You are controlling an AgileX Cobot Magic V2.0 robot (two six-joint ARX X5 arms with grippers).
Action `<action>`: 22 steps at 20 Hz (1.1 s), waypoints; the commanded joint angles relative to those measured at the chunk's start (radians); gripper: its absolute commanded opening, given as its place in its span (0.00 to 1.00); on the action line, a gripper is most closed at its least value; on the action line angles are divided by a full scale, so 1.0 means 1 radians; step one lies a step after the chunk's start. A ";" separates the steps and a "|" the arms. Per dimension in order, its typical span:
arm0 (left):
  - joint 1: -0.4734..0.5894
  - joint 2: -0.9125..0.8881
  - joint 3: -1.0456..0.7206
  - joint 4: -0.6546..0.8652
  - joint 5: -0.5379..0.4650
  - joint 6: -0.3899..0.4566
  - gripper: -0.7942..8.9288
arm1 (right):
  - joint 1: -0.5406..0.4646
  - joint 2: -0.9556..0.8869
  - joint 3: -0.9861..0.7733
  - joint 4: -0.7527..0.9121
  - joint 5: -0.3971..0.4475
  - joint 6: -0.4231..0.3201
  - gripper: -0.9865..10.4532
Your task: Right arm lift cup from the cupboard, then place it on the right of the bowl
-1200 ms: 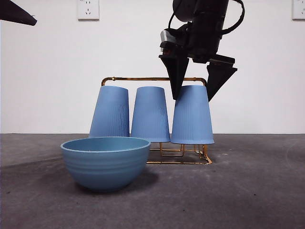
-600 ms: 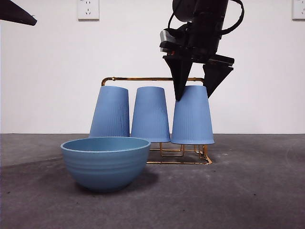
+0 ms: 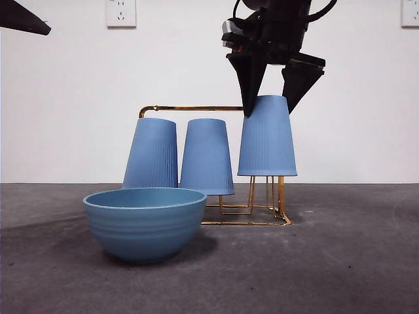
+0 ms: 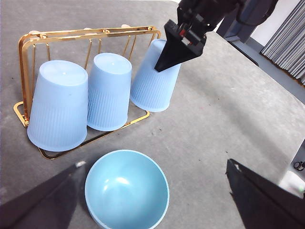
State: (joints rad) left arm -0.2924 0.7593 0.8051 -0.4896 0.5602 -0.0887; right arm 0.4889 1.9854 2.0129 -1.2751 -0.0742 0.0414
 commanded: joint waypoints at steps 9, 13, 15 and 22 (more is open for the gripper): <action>-0.009 0.082 0.020 0.017 0.008 0.006 0.56 | 0.004 -0.147 0.031 0.009 0.003 0.016 0.32; -0.009 0.136 0.020 0.032 0.009 0.004 0.56 | 0.003 -0.203 0.030 0.010 -0.004 0.016 0.32; -0.009 0.167 0.020 0.058 0.011 -0.013 0.56 | 0.004 -0.232 0.028 0.006 -0.005 0.016 0.32; -0.009 0.363 0.020 0.151 0.163 -0.082 0.56 | 0.004 -0.454 -0.215 0.118 -0.010 0.016 0.32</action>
State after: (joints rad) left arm -0.2977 1.1141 0.8051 -0.3523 0.7101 -0.1467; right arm 0.4885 1.5288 1.7874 -1.1633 -0.0830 0.0490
